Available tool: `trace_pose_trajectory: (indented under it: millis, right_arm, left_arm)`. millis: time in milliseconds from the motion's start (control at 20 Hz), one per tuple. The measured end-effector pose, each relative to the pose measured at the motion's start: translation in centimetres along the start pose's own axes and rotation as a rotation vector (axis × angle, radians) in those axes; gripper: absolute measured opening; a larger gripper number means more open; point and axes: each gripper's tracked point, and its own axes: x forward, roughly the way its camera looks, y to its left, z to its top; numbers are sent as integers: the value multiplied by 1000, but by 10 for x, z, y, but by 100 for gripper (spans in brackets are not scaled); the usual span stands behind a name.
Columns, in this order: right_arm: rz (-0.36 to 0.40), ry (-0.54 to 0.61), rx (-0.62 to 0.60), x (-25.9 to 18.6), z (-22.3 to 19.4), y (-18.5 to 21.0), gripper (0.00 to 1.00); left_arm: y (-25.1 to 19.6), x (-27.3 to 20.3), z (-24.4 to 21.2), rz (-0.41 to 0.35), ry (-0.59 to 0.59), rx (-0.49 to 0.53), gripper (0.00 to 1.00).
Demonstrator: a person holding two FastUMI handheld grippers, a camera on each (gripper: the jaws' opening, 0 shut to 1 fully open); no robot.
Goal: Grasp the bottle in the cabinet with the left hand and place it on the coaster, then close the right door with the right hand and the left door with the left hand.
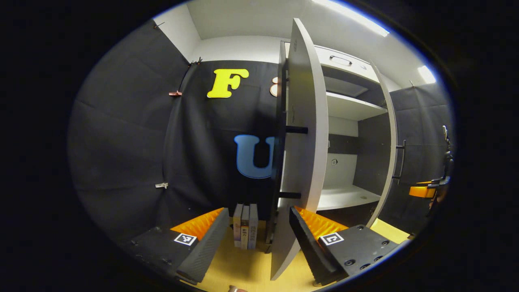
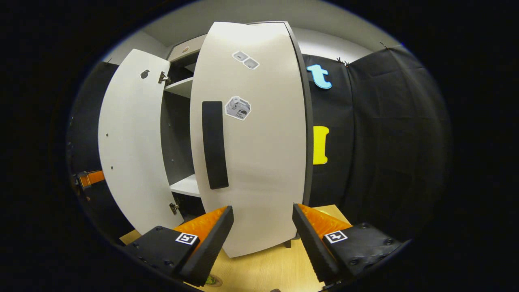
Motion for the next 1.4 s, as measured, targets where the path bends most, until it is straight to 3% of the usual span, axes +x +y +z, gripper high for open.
trace_pose_trajectory:
  millis: [400, 550, 750, 800, 950, 1200, 1400]
  right_arm:
    - [-55, -3, 61, -1, -1, -28, 98]
    - [-56, -13, 58, -4, 2, -38, 98]
    - [-46, -24, 48, -6, 6, -46, 98]
    - [-45, -25, 41, -8, 5, -50, 98]
    - [-45, -19, 24, -16, 4, -63, 98]
    - [-38, -26, 43, -26, 7, -79, 97]
    - [-20, -25, 61, -28, 6, -85, 97]
  left_arm:
    - [-10, 3, -1, -40, -2, -9, 93]
    - [-36, 2, -3, -72, 0, 2, 93]
    - [-90, 11, -10, -172, 5, -3, 93]
    - [-109, 14, -11, -208, 4, -5, 88]
    - [-173, 15, -10, -335, -11, -12, 93]
    - [-204, 12, -7, -367, -29, 33, 96]
    - [-203, 9, -8, -346, -23, 29, 96]
